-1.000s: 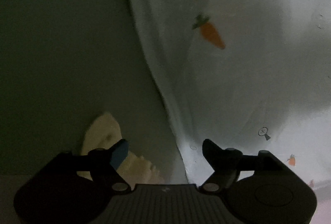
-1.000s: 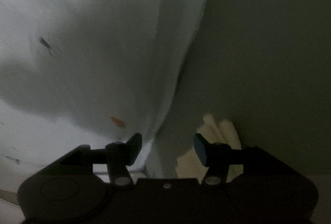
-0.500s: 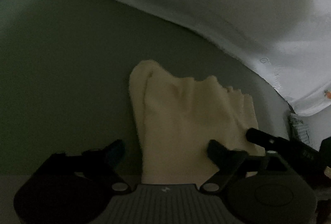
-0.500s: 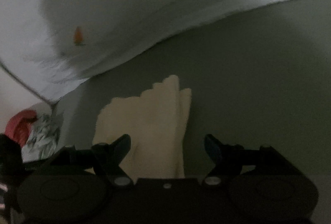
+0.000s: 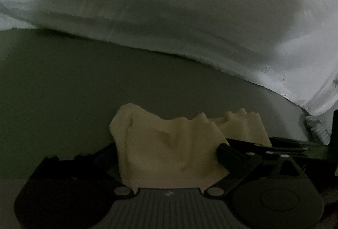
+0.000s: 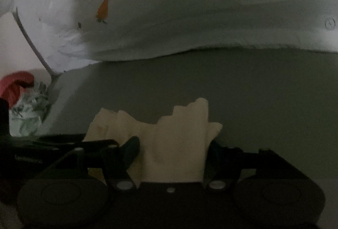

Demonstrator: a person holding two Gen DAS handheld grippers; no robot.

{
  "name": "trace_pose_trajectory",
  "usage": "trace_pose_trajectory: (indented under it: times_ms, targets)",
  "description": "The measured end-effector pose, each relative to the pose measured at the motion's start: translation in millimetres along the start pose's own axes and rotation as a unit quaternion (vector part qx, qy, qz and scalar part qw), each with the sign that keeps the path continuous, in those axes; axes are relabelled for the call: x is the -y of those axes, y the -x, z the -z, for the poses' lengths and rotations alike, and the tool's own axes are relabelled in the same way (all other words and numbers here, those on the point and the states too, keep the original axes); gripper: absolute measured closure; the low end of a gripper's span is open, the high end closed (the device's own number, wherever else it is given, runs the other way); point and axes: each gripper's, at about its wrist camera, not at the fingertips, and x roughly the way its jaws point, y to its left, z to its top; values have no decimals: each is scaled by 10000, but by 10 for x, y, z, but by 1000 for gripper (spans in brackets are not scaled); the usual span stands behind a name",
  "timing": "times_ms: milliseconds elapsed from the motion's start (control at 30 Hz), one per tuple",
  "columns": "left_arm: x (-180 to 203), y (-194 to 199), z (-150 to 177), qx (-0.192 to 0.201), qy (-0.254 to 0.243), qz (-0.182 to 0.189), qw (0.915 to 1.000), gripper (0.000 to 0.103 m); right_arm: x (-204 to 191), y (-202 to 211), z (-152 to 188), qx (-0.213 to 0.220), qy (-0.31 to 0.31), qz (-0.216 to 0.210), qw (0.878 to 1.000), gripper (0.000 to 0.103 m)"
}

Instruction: Fold clothes

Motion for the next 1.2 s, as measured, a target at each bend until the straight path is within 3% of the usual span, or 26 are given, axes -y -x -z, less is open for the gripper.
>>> trace_pose_trajectory:
  times_ms: [33, 67, 133, 300, 633, 833, 1067, 1200]
  targets:
    - [5, -17, -22, 28, 37, -41, 10000, 34, -21, -4, 4, 22, 52, 61, 10000, 48]
    - [0, -32, -42, 33, 111, -23, 9999, 39, -16, 26, 30, 43, 85, 86, 9999, 55]
    - [-8, -65, -72, -27, 317, 176, 9993, 62, -38, 50, 44, 90, 102, 126, 9998, 69]
    - [46, 40, -75, -1, 287, 221, 9993, 77, -199, 126, 12, 102, 351, 339, 9988, 79]
    - [450, 1051, -53, 921, 186, 664, 9934, 82, -700, 1118, 38, 961, 915, 902, 9870, 80]
    - [800, 1455, -46, 1109, -424, 1064, 9872, 83, -901, 1795, 206, 1493, 1048, 1403, 9732, 81]
    - [1503, 1670, -25, 1260, -825, 1647, 9748, 84, -678, 2629, 288, 2132, 654, 2064, 9527, 81]
    - [2110, 1662, 29, 1266, -683, 1974, 9697, 85, -285, 3226, 354, 2318, 628, 2319, 9426, 81]
